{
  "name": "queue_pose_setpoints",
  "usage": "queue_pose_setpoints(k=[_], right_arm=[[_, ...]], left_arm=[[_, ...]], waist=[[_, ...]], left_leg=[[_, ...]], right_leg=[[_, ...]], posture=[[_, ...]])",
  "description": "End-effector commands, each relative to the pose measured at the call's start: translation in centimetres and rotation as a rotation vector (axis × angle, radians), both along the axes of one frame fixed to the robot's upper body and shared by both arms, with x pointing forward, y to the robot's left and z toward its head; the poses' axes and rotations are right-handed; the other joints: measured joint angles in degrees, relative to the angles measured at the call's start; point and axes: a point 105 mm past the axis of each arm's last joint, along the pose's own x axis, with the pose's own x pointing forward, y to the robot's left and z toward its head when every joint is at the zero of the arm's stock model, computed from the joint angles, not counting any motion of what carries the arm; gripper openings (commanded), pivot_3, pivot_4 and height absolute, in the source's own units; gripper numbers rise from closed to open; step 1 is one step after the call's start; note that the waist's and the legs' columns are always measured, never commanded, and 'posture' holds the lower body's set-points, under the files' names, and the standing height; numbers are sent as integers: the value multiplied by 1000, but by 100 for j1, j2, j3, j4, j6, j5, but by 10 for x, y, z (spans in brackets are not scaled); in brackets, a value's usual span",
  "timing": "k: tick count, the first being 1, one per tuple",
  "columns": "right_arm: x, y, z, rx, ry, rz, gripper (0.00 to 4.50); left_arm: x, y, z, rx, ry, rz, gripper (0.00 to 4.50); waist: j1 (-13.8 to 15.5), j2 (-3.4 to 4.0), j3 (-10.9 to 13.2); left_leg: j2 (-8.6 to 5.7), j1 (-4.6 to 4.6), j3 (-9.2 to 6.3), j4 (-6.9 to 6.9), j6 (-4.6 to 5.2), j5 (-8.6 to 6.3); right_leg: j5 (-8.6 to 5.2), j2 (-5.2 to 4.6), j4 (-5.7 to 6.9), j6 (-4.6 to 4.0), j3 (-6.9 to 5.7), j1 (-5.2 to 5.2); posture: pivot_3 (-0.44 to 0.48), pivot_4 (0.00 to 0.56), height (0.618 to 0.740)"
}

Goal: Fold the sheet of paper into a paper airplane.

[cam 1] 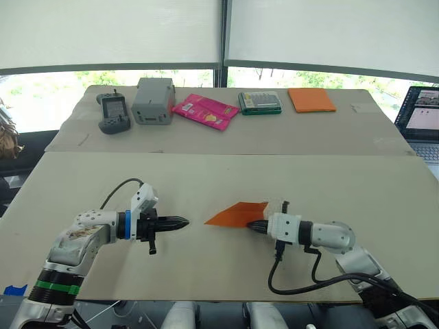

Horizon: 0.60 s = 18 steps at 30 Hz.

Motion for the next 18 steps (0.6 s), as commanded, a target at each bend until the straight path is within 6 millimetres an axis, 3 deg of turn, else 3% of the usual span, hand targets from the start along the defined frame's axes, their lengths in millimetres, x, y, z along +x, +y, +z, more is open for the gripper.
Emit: queue_pose_setpoints(k=[1,6,11,18], right_arm=[[-7,4,37,68,-125,53,28],[0,-1,61,88,-163,5,28],[8,-5,70,143,-158,-58,28],[44,-15,72,142,-123,-228,28]], left_arm=[[2,-1,5,1,-36,-22,0],[3,-1,4,2,-37,-26,0],[4,-2,3,3,-38,-35,0],[8,-2,2,10,-49,-36,0]], waist=[[-1,0,0],[-3,0,0],[2,0,0],[-12,0,0]], left_leg=[[0,0,0,0,0,0],[1,2,0,1,0,0],[0,1,0,2,0,0],[-1,2,0,8,0,1]], right_leg=[[0,0,0,0,0,0],[0,2,1,0,0,3],[0,2,1,0,-1,2],[0,2,7,0,0,2]], posture=[[0,150,740],[0,150,740],[0,150,740],[0,150,740]])
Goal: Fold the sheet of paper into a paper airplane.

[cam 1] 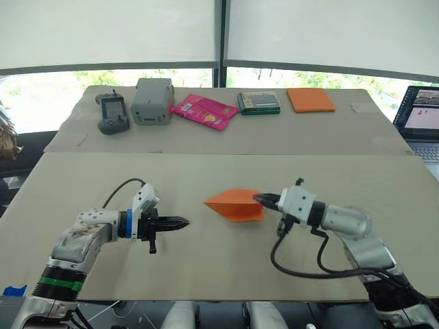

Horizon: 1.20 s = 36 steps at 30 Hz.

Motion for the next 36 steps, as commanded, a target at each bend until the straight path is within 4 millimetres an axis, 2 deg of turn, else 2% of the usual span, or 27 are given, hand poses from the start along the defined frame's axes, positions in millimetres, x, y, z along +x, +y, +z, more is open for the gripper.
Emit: queue_pose_setpoints(k=[1,4,13,16,20,24,30,33,36], right_arm=[[15,-9,2,-25,16,-67,28],[20,-12,-7,-59,56,-79,28],[-8,-7,-37,-112,181,6,28],[-16,-13,-55,-125,205,1,28],[-21,-15,-70,-125,217,-12,28],[-21,-15,-75,-118,212,-26,28],[-21,-12,-81,-148,142,-26,28],[-23,-12,-88,-175,114,-27,28],[-25,-10,-93,-184,95,-30,28]], left_arm=[[2,-3,7,-5,-43,-21,0],[2,-3,5,-2,-44,-23,0],[2,-1,5,0,-50,-10,0],[3,-1,5,1,-52,-10,0],[4,-3,6,0,-54,-15,0],[11,-5,9,-5,-68,-6,0],[38,-21,26,-94,-120,68,0],[56,-37,39,-167,-136,88,0],[59,-54,36,-149,-141,32,0]], waist=[[3,0,0],[13,0,0],[20,0,0],[18,0,0],[16,0,0],[15,-1,-1],[21,-4,-3],[20,-6,-4],[12,-12,-10]], left_leg=[[0,0,0,0,0,0],[0,-4,-1,-2,0,0],[0,-7,-2,0,0,0],[1,-5,-2,0,0,0],[0,-2,-1,0,0,0],[0,5,-2,1,0,0],[-4,9,-1,8,0,0],[-6,10,-1,10,0,0],[-8,11,-2,12,0,0]], right_leg=[[0,1,1,0,0,-1],[0,3,-1,0,-4,-4],[0,-2,-3,0,-6,-2],[0,0,-2,0,-5,-2],[0,0,-1,0,-5,2],[0,3,2,0,-4,6],[0,4,5,0,-4,14],[0,4,9,0,-4,15],[0,4,15,0,-4,15]], posture=[[0,150,740],[0,150,740],[0,150,740],[0,150,740],[0,150,740],[0,150,740],[0,150,740],[0,150,740],[0,150,740]])
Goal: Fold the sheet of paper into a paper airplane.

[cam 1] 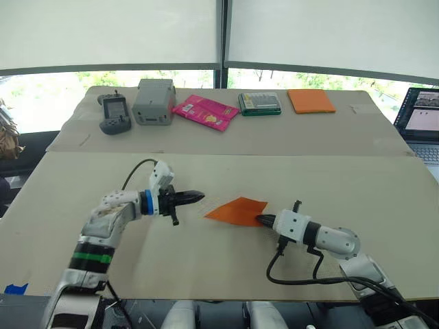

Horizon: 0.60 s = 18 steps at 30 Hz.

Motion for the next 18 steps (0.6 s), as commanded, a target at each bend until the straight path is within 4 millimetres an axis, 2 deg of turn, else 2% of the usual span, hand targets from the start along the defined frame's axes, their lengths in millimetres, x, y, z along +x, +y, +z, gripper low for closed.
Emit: queue_pose_setpoints(k=[1,5,9,18], right_arm=[[-7,1,-19,-44,23,2,28],[-12,3,-24,-54,11,2,28],[-14,3,-25,-55,2,-3,28],[-21,6,-29,-73,-3,9,28]], left_arm=[[1,-14,-1,43,-37,-60,0],[-6,-32,-22,125,-23,-144,0],[-25,-42,-44,205,-25,-267,0],[-31,-57,-45,140,-1,-361,0]], waist=[[-25,0,-3],[-21,0,-3],[-15,0,-5],[-3,-2,-7]], left_leg=[[0,2,0,0,0,0],[0,5,1,-1,0,0],[-1,7,3,0,0,0],[-2,13,2,0,1,0]], right_leg=[[0,0,0,0,0,0],[0,3,4,0,5,0],[0,2,2,0,8,4],[-1,4,-1,1,7,14]], posture=[[0,150,740],[0,150,740],[0,150,740],[0,150,740]])
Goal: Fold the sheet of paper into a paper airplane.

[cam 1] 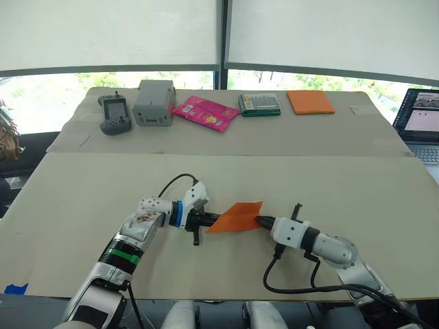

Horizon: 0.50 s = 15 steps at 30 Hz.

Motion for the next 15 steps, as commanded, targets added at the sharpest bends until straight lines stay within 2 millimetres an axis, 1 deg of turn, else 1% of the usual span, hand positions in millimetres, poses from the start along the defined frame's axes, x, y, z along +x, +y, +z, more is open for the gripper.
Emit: queue_pose_setpoints(k=[1,6,8,10,12,13,14,15], right_arm=[[-14,5,-23,-56,68,36,28],[-16,9,-25,-65,70,47,28],[-16,10,-25,-77,70,54,28],[-16,9,-26,-85,71,56,28],[-17,9,-27,-93,76,58,28],[-17,9,-28,-104,81,60,28],[-16,9,-28,-108,84,60,28],[-15,9,-28,-110,90,58,28]], left_arm=[[1,-10,8,-40,-23,-52,0],[6,-14,2,-34,-18,-55,0],[15,-8,2,-24,-39,-4,0],[26,2,7,-21,-76,64,0],[40,15,22,-33,-187,155,0],[46,22,39,-79,-230,204,0],[47,26,54,-126,-260,231,0],[45,29,66,-158,-278,233,0]], waist=[[1,0,-1],[0,-1,-1],[-1,-1,-2],[-9,-2,-3],[-23,-3,-3],[-30,-3,-3],[-36,-3,-3],[-37,-4,-3]], left_leg=[[0,0,0,0,0,0],[0,0,0,0,0,0],[0,0,0,0,0,0],[0,2,0,0,0,0],[2,3,-1,0,0,0],[4,3,-1,0,0,0],[5,3,-2,0,0,0],[7,0,-2,0,0,0]], right_leg=[[0,1,0,0,0,0],[0,1,-1,0,-1,0],[0,2,-1,0,-1,0],[0,3,0,0,-1,2],[0,4,0,0,-1,2],[0,6,0,0,0,1],[0,7,1,0,-1,-1],[0,6,3,0,-1,-5]], posture=[[0,150,740],[0,150,740],[0,150,740],[0,150,740],[0,150,740],[0,150,740],[0,150,740],[0,150,740]])
